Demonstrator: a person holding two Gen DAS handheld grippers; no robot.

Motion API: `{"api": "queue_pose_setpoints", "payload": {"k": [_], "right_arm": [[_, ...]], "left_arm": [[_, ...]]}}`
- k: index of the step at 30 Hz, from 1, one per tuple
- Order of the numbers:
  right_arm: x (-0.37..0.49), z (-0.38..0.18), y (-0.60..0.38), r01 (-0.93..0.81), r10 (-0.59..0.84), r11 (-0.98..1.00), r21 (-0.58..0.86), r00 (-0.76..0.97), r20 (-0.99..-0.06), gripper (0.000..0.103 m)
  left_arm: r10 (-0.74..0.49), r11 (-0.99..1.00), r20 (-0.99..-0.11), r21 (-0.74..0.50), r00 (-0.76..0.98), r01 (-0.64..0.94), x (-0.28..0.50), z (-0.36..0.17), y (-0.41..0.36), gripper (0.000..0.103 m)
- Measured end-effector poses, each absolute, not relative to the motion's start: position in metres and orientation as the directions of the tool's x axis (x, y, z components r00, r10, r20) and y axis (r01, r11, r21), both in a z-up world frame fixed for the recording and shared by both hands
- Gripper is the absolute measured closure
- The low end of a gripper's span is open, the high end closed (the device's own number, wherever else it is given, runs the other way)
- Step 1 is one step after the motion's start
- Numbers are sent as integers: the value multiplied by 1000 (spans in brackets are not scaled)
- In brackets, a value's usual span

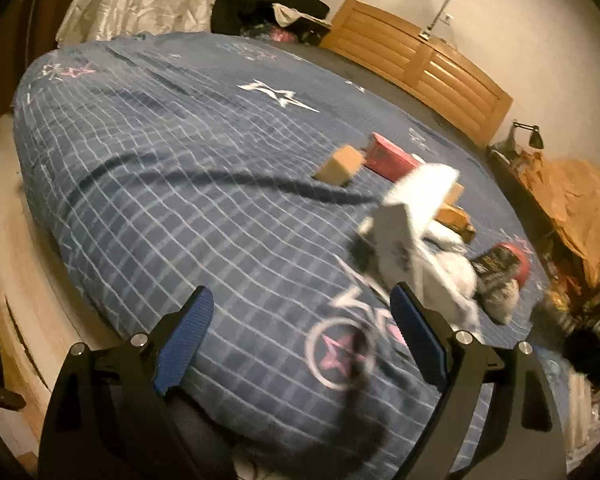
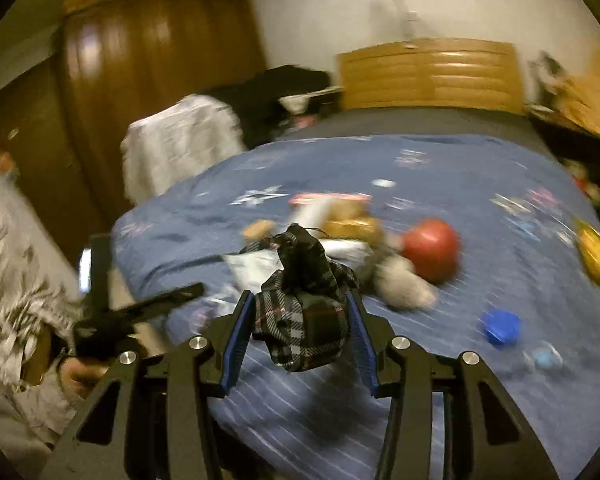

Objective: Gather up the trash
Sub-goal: 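Grasp the checked cloth with right tool while left tool grasps the alcohol wipes packet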

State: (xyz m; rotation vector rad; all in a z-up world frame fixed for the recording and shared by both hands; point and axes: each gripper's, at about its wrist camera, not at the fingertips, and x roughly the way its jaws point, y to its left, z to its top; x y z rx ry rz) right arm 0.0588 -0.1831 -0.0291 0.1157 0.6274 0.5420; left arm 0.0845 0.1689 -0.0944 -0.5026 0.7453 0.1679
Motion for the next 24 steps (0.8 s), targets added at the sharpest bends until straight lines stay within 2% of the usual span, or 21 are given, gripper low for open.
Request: {"api": "queue_pose_setpoints", "payload": {"k": [3,6,8,13,14,15,18,19,24], "right_arm": [[52,-45,-218,-357,476,879,316,694,-540,55],[50,-57,-233,-321,474,877,356,699,-535,55],[47,-59,-235,-324,472,878,352,705,-529,55],[40,-66,-238,-342,487,871,354,698,-524,55],[39,-68,-240,-342,487,871,353,697,-526,55],[40,-67,-237,-343,486,872,351,697,-527,55],[39,-67,-236,-343,484,873,347,701,-523,55],[40,-67,-237,-342,484,872,349,702,-523,55],[40,-68,-237,-341,488,870,356,703,-518,55]], "left_arm": [[-79,877,-660,-402,747,-263,87,-79,146,16],[-87,898,-646,-380,758,-221,97,-66,116,11],[-55,915,-674,-330,737,-234,108,-67,99,11],[-79,933,-728,-294,681,-206,130,-86,72,11],[-96,937,-749,-289,655,-194,136,-94,67,14],[-100,936,-763,-290,638,-201,139,-100,68,29],[-104,934,-759,-297,642,-199,136,-105,76,51],[-130,933,-755,-313,643,-178,133,-103,81,55],[-131,938,-750,-305,649,-162,113,-96,103,58]]}}
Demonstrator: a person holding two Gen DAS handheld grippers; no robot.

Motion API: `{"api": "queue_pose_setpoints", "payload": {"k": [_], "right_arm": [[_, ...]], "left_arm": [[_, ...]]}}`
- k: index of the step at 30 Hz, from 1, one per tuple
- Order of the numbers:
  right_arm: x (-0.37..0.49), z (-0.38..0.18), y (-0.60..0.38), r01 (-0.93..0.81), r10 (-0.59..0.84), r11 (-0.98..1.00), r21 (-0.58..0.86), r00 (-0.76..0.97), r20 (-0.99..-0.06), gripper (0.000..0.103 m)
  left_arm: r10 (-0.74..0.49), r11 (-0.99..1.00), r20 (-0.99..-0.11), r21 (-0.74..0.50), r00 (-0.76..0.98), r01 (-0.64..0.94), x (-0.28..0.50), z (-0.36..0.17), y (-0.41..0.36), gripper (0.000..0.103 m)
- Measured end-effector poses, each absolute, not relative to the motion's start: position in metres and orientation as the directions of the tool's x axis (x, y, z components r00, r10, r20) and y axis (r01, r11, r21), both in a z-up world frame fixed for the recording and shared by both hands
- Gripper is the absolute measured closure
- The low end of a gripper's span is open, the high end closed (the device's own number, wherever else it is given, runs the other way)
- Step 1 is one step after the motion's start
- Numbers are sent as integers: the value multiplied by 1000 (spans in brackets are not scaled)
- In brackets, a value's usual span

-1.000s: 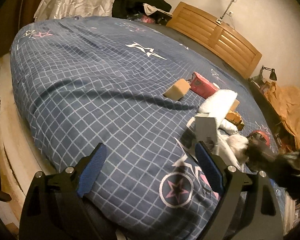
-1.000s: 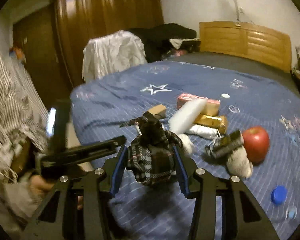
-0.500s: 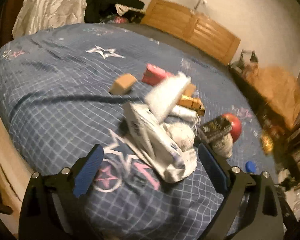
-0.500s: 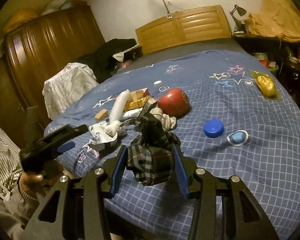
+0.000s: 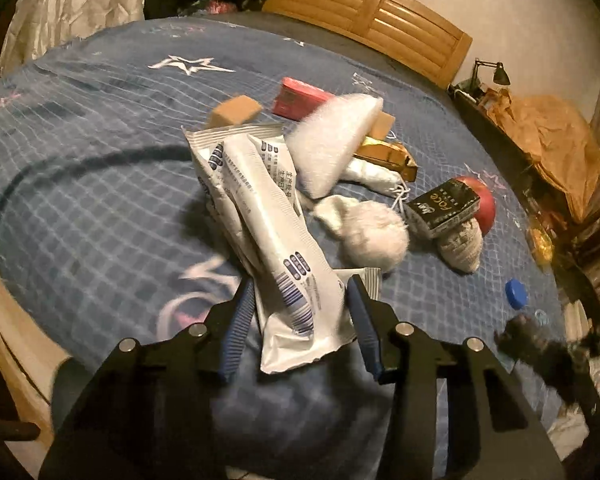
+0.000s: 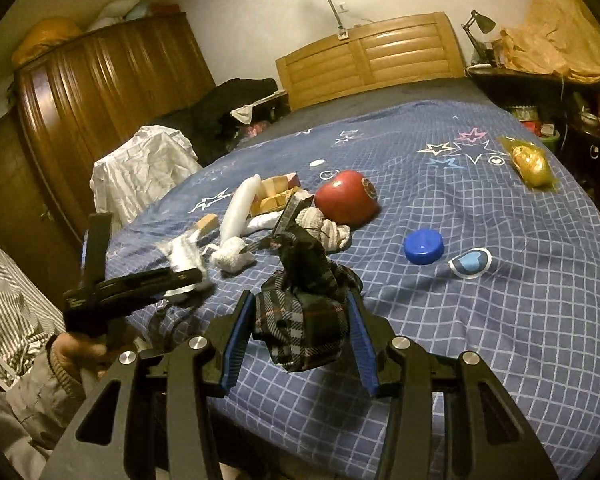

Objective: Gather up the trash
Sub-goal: 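Grasp the checked cloth with right tool while left tool grasps the alcohol wipes packet, then carry the wipes packet and checked cloth over the white bucket with both tools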

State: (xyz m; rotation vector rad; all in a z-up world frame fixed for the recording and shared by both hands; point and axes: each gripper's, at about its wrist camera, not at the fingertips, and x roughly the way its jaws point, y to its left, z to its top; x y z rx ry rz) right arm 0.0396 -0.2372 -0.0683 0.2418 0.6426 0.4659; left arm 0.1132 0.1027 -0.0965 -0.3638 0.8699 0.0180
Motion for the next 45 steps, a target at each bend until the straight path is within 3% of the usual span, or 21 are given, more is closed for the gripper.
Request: {"api": "queue_pose_setpoints", "payload": {"k": [14,26,38,45], "right_arm": [[30,-62,-229,-367,484,874,320,721,-496,55],[17,-58,-225,-385,480,877,287,736,-477,56],[-1,-32,-241,-339,396,918,206,821,-412,56],[-14,-10,-280,-247,295,953,174,888,-354,56]], "left_arm": [[-79,978,-697,-191,713,-78,90,-62,85,58],[2,990,-674,-105,738,-98,80,-54,69,58],[44,997,-626,-21,779,-73,80,-28,38,58],[-4,1000,-576,8,818,11,85,-3,-9,58]]}}
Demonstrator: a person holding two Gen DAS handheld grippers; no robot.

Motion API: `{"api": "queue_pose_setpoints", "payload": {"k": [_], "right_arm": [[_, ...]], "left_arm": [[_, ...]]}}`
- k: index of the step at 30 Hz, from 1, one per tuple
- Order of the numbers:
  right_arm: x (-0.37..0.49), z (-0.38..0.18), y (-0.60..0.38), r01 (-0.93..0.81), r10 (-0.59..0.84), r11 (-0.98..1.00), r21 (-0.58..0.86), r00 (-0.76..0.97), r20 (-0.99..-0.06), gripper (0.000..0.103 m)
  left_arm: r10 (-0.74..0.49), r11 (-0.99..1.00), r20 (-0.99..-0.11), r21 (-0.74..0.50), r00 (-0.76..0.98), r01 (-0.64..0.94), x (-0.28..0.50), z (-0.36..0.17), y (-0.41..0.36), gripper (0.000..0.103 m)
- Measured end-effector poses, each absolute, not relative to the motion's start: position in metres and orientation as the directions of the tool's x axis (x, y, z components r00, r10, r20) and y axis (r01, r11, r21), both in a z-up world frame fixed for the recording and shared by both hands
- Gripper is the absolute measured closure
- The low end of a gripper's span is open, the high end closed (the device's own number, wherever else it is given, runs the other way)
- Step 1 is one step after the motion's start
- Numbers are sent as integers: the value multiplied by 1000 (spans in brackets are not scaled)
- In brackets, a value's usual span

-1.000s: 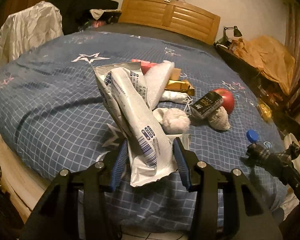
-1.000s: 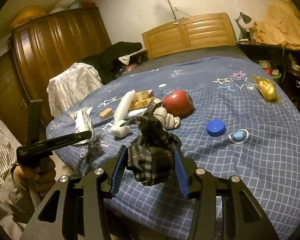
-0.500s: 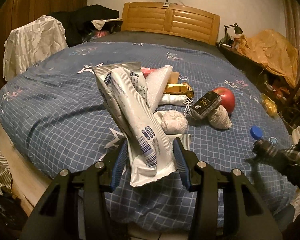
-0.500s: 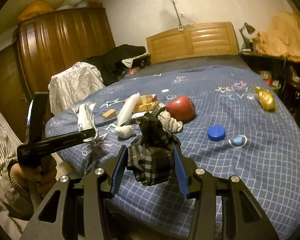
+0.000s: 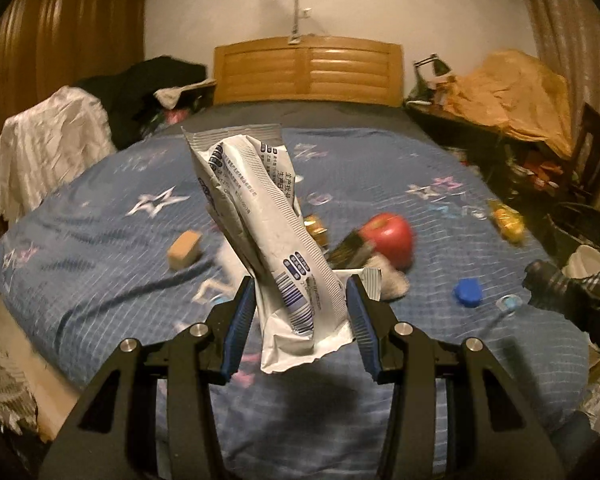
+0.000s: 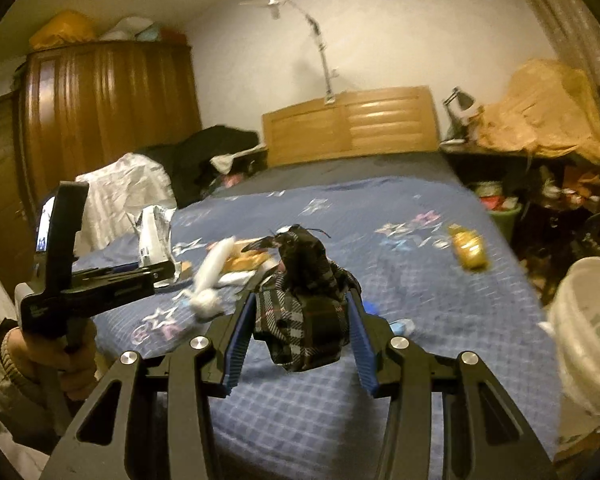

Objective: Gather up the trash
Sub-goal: 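Carry the wipes packet and checked cloth over the white bucket with both tools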

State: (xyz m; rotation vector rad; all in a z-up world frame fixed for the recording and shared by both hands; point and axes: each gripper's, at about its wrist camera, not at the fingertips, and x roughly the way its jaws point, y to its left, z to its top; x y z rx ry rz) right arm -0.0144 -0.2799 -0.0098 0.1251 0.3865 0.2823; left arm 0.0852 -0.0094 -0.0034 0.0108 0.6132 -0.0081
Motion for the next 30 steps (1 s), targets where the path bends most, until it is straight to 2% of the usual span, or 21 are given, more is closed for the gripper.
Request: {"api": "queue_pose_setpoints", "payload": {"k": [14,23,30], "right_arm": [[-60,27,-424,86,-45,985,149,965,-260,56],[-92,30,-525,290,-241,944,157,932,-272,56],[-108,32,-595,398,-338,903,163,891,-304,56]], "left_arm": [[-236,953,-522,41,820,300,101,25,-166,58],[-429,848,-521,50,738,528,102,24,-295,58],[-520,763,-538,58,664,644,102,16,-370,58]]}}
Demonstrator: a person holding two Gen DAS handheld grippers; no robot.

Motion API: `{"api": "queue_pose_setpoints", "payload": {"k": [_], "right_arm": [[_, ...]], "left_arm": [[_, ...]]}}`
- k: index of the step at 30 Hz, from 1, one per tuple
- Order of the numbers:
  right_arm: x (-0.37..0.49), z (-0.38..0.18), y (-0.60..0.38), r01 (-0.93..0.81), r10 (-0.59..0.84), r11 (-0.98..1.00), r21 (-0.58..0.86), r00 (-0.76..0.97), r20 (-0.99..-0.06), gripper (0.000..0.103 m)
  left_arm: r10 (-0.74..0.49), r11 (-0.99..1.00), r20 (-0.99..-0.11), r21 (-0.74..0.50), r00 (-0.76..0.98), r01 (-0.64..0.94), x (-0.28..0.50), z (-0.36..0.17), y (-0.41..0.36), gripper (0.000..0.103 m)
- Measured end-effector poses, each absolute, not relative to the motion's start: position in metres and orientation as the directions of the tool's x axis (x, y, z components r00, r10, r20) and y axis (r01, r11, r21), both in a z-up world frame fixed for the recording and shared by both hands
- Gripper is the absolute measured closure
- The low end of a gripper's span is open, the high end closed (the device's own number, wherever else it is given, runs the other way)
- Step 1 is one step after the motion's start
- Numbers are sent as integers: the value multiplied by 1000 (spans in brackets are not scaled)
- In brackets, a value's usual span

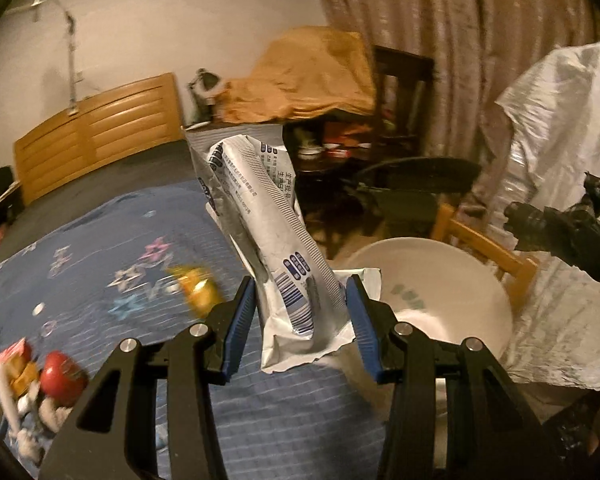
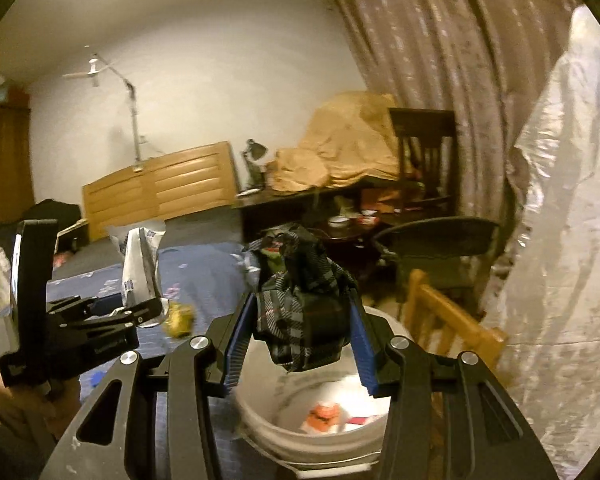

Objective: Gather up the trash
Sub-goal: 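Carry the wipes packet and checked cloth over the white bucket with both tools, then open both tools to drop the packet and cloth into the bucket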

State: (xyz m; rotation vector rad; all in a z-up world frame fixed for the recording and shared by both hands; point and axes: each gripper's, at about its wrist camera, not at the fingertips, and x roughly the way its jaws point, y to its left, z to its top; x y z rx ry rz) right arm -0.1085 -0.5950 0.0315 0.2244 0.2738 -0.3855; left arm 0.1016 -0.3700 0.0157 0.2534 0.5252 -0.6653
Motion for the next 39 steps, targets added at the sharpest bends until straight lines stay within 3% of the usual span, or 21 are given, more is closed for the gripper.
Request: {"api": "queue_pose_setpoints", "payload": {"k": [14,39], "right_arm": [[-86,20,-658,433,-327,868,245,867,-376,56],[-38,-17,-681,387,-215,853,351,872,-439,56]], "left_arm": [[-574,657,-599,70,558,751,99,-6,-445,58],[-524,634,-677,96,517,768,108,-43,-470,58]]}}
